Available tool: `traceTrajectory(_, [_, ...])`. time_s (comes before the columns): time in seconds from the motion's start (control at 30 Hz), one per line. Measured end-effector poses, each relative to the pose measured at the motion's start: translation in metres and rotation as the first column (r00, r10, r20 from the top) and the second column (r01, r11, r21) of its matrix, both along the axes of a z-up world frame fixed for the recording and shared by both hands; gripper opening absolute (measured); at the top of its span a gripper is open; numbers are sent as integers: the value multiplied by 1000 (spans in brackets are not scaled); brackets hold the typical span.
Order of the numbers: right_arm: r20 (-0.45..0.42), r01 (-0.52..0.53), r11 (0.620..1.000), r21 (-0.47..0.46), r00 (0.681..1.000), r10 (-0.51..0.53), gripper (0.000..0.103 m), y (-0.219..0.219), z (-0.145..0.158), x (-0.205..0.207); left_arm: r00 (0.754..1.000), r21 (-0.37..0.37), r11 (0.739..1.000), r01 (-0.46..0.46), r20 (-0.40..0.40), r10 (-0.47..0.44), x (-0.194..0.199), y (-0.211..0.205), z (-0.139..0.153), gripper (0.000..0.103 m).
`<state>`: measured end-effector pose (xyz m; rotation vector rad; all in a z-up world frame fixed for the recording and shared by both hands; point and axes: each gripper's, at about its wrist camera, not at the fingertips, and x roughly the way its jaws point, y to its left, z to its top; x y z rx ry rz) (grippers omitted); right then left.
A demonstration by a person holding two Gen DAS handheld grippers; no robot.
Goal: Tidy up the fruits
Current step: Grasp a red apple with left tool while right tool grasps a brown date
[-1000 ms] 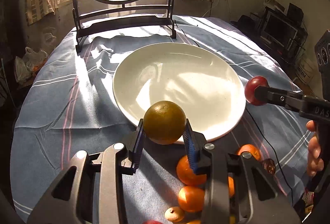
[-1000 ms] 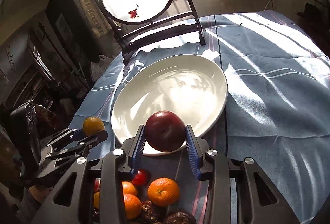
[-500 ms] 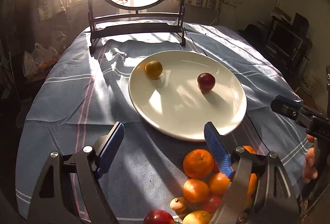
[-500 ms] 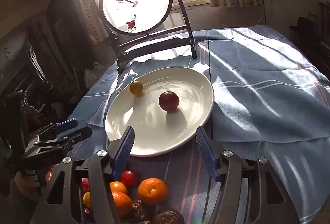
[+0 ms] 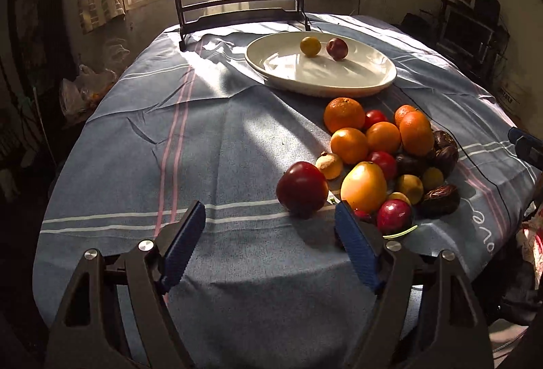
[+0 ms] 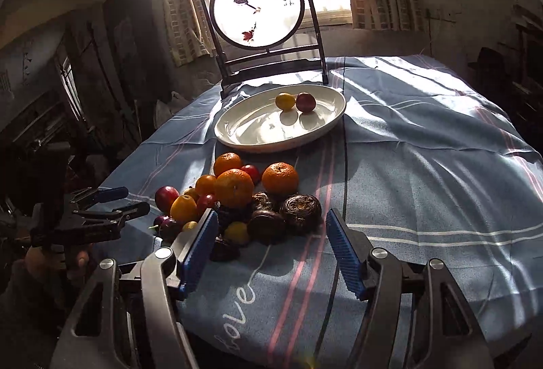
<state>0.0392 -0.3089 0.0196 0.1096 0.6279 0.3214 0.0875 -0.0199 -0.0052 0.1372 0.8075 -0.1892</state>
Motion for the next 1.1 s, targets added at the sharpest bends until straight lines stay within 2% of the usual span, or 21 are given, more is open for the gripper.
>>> traceTrajectory(0.07, [4, 5, 1000, -11, 1000, -5, 66, 1, -1, -5, 1000, 17, 1000, -3, -6, 4, 6, -6, -6, 72])
traceTrajectory(0.2, [-24, 14, 1000, -14, 1000, -14, 66, -4, -6, -6, 999, -19, 1000, -4, -46, 3, 25, -9, -17, 66])
traceTrajectory(0.27, [-32, 15, 999, -28, 999, -16, 66, -5, -10, -4, 998, -39, 999, 1, -70, -4, 33, -11, -23, 57])
traceTrajectory(0.3, [-39, 15, 999, -33, 999, -16, 66, -6, -12, -3, 997, -60, 998, 8, -76, -13, 35, -11, -24, 42])
traceTrajectory(0.33, [-48, 15, 999, -36, 999, -17, 62, -6, -15, 0, 997, -76, 997, 10, -78, -16, 36, -11, -24, 38])
traceTrajectory(0.37, [-62, 14, 999, -38, 998, -17, 58, -7, -19, 4, 997, -75, 997, 5, -75, -11, 35, -12, -24, 38])
traceTrajectory(0.43, [-95, 12, 999, -34, 995, -15, 55, -8, -27, 13, 998, -71, 997, 4, -61, -9, 30, -14, -22, 38])
traceTrajectory(0.7, [-143, -46, 999, -4, 989, 45, 55, 18, -42, 34, 1000, -114, 993, -16, 5, 17, -1, -1, -2, 38])
traceTrajectory(0.83, [-154, -100, 995, 25, 983, 103, 55, 33, -42, 29, 1000, -130, 991, -13, 26, 16, -11, 4, 7, 38])
traceTrajectory(0.93, [-170, -145, 989, 39, 974, 150, 55, 46, -45, 23, 999, -133, 991, -12, 31, 16, -14, 4, 8, 38])
traceTrajectory(1.1, [-202, -156, 986, 50, 966, 163, 55, 62, -55, 28, 999, -145, 989, -9, 35, 14, -15, 2, 8, 38])
